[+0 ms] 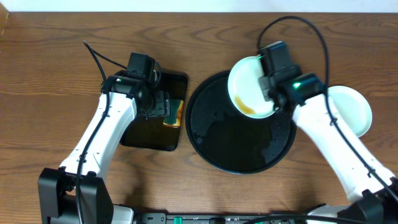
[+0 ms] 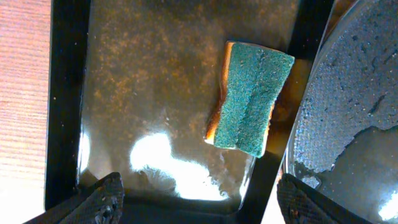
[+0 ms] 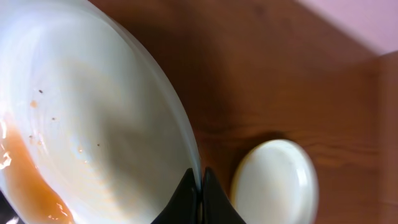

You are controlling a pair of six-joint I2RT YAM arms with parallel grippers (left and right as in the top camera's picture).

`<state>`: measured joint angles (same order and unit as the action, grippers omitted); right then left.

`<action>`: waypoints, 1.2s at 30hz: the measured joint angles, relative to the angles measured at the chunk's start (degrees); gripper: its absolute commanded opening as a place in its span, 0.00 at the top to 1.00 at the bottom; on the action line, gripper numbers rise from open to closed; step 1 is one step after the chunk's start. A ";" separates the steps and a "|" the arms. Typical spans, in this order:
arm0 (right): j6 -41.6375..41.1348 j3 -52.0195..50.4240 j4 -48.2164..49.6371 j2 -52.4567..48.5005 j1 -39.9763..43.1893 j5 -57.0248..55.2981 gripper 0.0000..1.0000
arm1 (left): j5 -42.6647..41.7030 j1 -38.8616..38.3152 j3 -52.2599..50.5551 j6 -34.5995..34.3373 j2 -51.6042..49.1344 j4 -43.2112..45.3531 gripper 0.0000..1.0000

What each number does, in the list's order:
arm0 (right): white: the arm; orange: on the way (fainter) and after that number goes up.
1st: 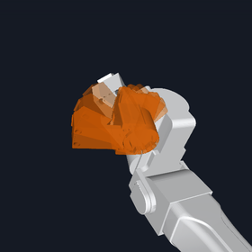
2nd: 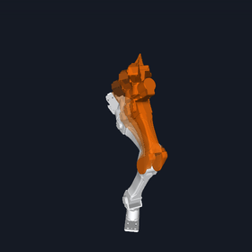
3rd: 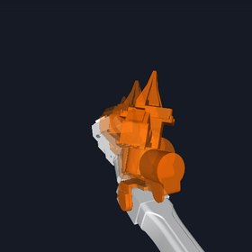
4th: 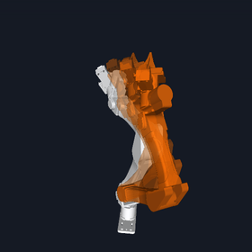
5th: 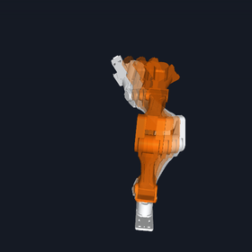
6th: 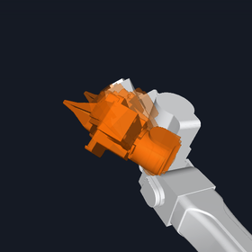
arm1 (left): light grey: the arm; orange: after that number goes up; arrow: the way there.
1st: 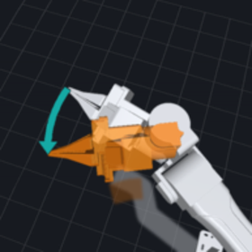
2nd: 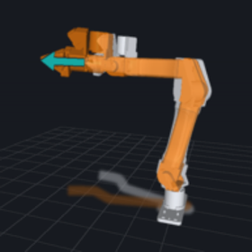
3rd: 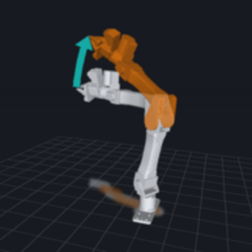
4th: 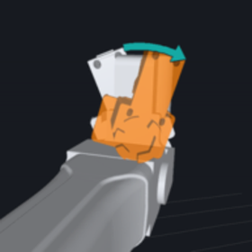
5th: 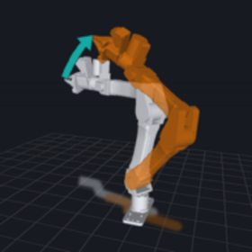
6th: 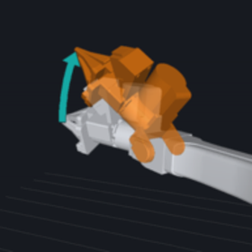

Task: Clean dirty plates on tray and stack at the side
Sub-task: 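Lift the light-blue plate with the right gripper and stack it on the plates at right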

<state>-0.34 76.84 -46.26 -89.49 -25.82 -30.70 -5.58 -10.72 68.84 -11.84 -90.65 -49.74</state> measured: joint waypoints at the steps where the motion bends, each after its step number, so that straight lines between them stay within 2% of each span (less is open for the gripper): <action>1: 0.02 0.00 0.00 0.11 -1.49 -2.14 0.99 | 0.00 0.00 0.00 0.00 0.00 0.00 0.21; 9: 0.02 0.00 0.57 0.09 -14.78 -17.77 0.99 | 0.00 0.00 0.00 0.00 0.00 0.00 0.21; 16: 0.02 0.00 0.59 0.09 -19.47 -25.05 0.99 | 0.00 0.00 0.00 0.00 0.00 0.00 0.21; 29: -0.61 0.00 0.87 0.09 -19.54 -26.73 0.99 | 0.00 0.00 0.00 0.00 0.00 0.00 0.21; 36: -5.11 0.00 0.37 0.09 -12.37 -17.42 0.99 | 0.00 0.00 0.00 0.00 0.00 -0.02 0.21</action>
<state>-5.45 76.84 -45.89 -89.41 -38.20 -48.12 -5.58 -10.72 68.84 -11.84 -90.65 -49.76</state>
